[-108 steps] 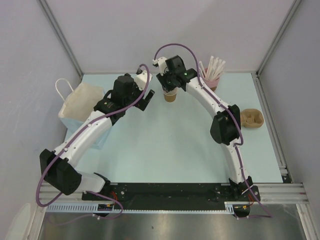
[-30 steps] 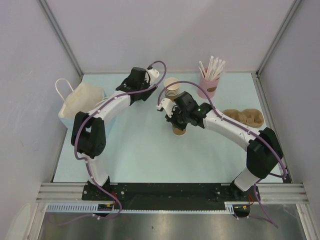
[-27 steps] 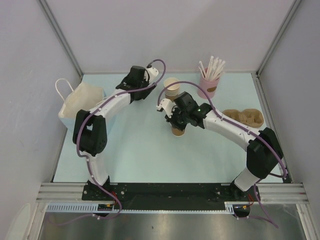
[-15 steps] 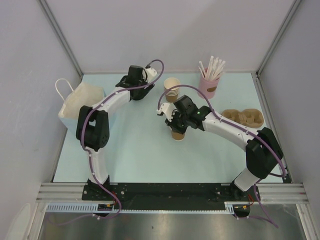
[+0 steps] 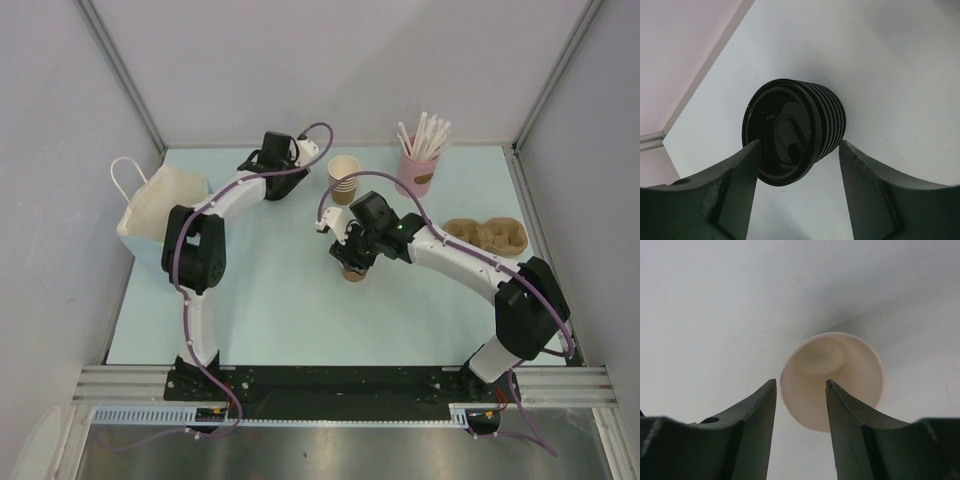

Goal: Pack the takeout coffee

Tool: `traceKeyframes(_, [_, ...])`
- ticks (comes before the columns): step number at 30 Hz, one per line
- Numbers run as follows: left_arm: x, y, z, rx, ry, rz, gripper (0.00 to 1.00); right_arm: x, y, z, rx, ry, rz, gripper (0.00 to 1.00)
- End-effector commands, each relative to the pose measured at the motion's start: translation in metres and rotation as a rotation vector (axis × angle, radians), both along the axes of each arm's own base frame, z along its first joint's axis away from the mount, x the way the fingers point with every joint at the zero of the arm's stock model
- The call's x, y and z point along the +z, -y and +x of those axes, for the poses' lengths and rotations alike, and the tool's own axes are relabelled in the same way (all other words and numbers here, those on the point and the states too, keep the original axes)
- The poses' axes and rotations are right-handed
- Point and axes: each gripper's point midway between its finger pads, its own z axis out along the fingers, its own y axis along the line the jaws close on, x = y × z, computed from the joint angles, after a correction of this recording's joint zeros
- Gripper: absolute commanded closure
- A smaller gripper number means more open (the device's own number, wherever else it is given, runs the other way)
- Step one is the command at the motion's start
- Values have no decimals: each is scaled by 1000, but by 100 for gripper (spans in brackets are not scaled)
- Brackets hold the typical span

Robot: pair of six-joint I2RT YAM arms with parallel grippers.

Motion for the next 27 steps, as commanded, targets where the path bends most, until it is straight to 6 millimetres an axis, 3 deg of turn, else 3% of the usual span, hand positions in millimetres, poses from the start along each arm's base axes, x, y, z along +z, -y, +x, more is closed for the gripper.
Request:
traceKeyframes(1, [12, 6, 7, -23, 20, -10, 34, 36, 0, 6, 3, 87, 79, 50])
traceKeyframes(6, [5, 2, 7, -14, 3, 1, 38, 49, 7, 8, -9, 104, 113, 49])
traceKeyframes(13, [4, -1, 12, 6, -1, -2, 59, 57, 13, 12, -26, 118, 133, 48])
traceKeyframes(27, [57, -4, 15, 47, 72, -36, 90, 59, 16, 15, -39, 125, 141, 48])
